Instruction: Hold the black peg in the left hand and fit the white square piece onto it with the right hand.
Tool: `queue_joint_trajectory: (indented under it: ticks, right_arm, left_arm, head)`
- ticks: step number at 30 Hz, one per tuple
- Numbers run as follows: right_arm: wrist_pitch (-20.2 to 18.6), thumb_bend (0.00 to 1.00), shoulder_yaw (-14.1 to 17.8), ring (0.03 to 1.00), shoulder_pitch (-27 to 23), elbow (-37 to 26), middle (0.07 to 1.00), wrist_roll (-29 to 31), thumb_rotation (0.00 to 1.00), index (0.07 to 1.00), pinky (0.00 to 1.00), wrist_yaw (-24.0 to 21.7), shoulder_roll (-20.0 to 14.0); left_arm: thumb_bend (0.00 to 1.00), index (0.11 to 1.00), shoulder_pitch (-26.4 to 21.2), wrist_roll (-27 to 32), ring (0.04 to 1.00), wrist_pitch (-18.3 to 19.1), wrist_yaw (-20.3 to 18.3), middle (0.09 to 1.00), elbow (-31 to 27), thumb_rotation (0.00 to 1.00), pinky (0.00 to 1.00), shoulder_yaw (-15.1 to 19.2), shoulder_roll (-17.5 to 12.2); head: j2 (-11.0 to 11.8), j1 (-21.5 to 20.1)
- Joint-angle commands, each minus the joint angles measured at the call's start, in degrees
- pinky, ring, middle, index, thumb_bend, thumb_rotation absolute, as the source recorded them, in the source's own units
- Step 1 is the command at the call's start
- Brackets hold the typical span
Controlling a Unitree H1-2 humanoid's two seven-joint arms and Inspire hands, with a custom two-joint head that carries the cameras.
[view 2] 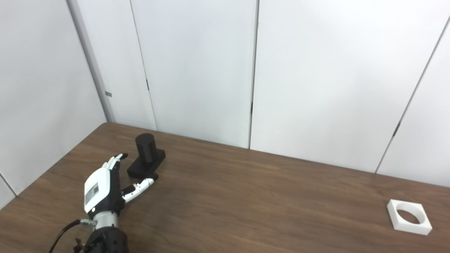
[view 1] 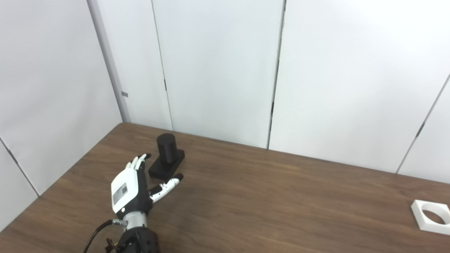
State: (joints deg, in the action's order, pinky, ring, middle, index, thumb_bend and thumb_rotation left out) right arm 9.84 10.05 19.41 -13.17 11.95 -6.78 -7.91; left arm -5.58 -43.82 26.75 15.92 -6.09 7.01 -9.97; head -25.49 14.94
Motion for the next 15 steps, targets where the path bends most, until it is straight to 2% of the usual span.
queue_joint_trajectory:
  ticks: [1,2,6,15]
  right_arm:
    - [1.2,0.7,-0.5,0.957,0.7,0.4,0.939,0.4,0.94,0.943,0.98,0.2,1.1]
    - [1.2,0.71,-0.5,0.956,0.8,0.4,0.941,0.1,0.95,0.943,0.98,0.3,1.0]
    - [1.2,0.71,-0.5,0.953,0.8,0.4,0.941,0.2,0.95,0.938,0.98,0.4,1.1]
    - [0.6,0.69,-0.6,0.964,1.0,-0.3,0.944,0.9,0.94,0.942,1.0,0.3,1.4]
  left_arm:
    - [0.93,0.856,-2.4,-2.5,0.939,0.1,1.4,0.922,0.2,0.6,0.89,0.3,-1.6]
    - [0.93,0.854,-2.6,-3.1,0.941,0.1,1.6,0.921,0.8,0.61,0.93,0.2,-1.8]
    - [0.92,0.852,-3.4,-5.6,0.943,0.1,2.0,0.925,3.2,0.63,0.99,-0.7,-3.3]
    - [0.96,0.849,-6.9,-13.2,0.942,0.2,0.0,0.929,9.3,0.68,0.97,1.4,-3.4]
  head:
    - [0.0,0.0]
    - [0.0,0.0]
    - [0.0,0.0]
    - [-0.2,0.3]
